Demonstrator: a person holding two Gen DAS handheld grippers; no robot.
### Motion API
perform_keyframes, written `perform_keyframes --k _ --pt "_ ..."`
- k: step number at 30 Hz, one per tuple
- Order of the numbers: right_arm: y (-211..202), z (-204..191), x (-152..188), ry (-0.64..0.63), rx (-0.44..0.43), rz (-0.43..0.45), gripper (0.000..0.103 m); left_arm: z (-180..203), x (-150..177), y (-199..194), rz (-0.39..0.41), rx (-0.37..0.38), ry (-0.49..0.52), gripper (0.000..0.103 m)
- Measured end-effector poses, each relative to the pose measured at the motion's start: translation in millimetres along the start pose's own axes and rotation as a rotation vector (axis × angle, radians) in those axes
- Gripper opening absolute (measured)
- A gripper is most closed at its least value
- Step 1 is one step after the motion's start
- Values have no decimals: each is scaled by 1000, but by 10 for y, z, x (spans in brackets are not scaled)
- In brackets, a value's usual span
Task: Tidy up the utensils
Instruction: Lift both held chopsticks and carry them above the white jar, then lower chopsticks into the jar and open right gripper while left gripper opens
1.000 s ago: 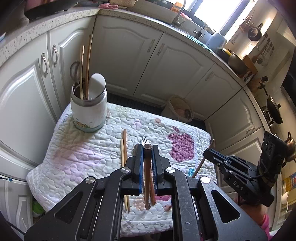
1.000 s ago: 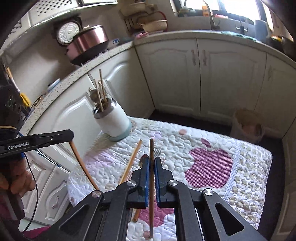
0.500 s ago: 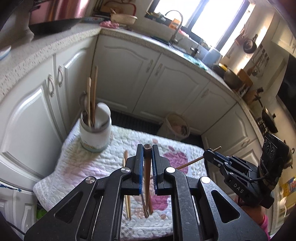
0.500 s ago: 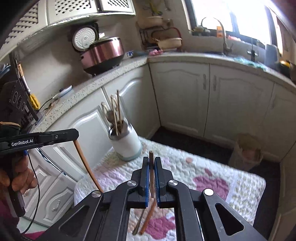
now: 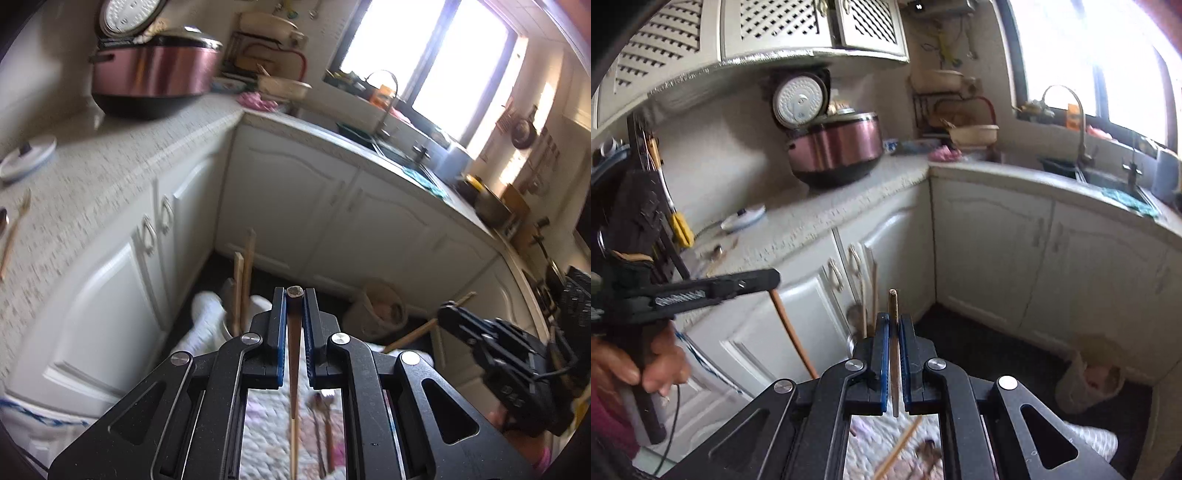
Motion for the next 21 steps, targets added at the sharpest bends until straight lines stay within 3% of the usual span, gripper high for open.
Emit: perform_keyframes --k 5,10,15,21 --pt "182 -83 -314 -2 -25 32 5 -168 -319 130 62 -74 -14 7" --pt "591 -142 -445 -3 -48 8 5 -288 -486 439 84 -141 -24 7" --pt "1041 -105 -332 14 -66 -65 5 -397 -474 747 85 -180 -30 7" --pt "1386 32 -104 48 -77 -143 5 -481 -460 980 46 -165 -55 7"
Point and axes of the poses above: each gripper's, at about its wrist camera, not at the fingertips, and y roughly the way its jaws point, z to its right, x to its underside, the point moved 1 cm from there along y, roughly the way its jaws point, and after that the axes turned 5 degrees about -x, right-handed, at the moved point
